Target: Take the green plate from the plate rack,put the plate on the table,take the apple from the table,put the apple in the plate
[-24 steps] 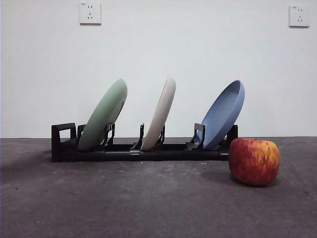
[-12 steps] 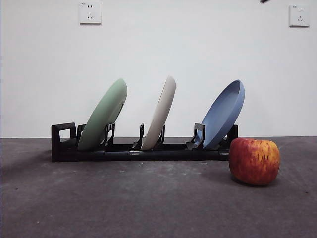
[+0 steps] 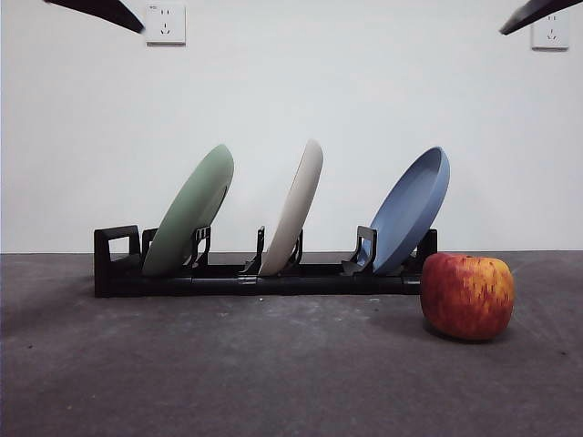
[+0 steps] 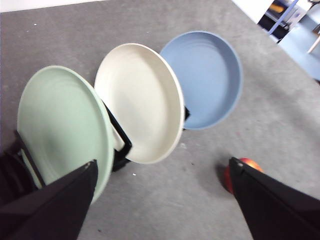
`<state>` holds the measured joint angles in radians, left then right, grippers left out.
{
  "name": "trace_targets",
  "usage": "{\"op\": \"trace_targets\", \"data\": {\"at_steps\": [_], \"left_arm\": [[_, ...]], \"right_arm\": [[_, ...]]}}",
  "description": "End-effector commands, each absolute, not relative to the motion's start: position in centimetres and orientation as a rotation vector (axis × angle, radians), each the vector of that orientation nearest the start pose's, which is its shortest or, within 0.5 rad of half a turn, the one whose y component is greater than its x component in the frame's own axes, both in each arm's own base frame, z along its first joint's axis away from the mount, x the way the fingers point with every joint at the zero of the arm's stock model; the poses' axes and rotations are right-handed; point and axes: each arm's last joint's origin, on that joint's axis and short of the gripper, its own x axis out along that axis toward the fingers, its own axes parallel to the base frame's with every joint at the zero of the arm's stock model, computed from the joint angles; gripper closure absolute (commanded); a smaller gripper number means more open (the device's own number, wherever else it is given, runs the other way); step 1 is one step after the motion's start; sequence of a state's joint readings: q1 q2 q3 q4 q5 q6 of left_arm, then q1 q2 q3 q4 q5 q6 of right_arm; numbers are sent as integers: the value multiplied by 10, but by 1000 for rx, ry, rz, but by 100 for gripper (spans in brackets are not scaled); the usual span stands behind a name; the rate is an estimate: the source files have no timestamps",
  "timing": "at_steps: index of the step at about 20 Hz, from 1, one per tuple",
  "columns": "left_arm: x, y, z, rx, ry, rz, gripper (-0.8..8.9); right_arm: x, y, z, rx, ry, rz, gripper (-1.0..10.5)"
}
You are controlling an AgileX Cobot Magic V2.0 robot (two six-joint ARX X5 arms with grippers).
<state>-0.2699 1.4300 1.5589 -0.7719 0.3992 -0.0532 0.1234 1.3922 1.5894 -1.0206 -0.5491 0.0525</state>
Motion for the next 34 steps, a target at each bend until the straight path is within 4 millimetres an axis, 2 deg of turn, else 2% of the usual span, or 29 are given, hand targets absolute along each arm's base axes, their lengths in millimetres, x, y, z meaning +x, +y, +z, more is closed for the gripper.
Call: {"op": "trace_targets", "data": {"at_steps": [1,5,8,16,18,22,28,34], "left_arm": [[304,-104,399,-67,716,-588,375],[348,-120,394,19,764,-491,376],[371,-128,382,19,787,-488,376],[413,-140,321,9,908,-442,376],[418,-141,314,17,912,-413,376],[420,-142,315,8,892,-411,405],[419,-141,314,10,906,-410,806],[419,-142,314,4,912,-422,822]], "right_arm": [[262,49,403,218,830,620,447],[261,53,403,215,836,633,447],[261,53,403,215,835,633,447],[261,53,403,215,836,633,447],[261,53,403,215,836,633,447],[261,53,403,207,834,616,447],[261,53,403,205,827,616,447],[261,53,403,206,828,616,447]]}}
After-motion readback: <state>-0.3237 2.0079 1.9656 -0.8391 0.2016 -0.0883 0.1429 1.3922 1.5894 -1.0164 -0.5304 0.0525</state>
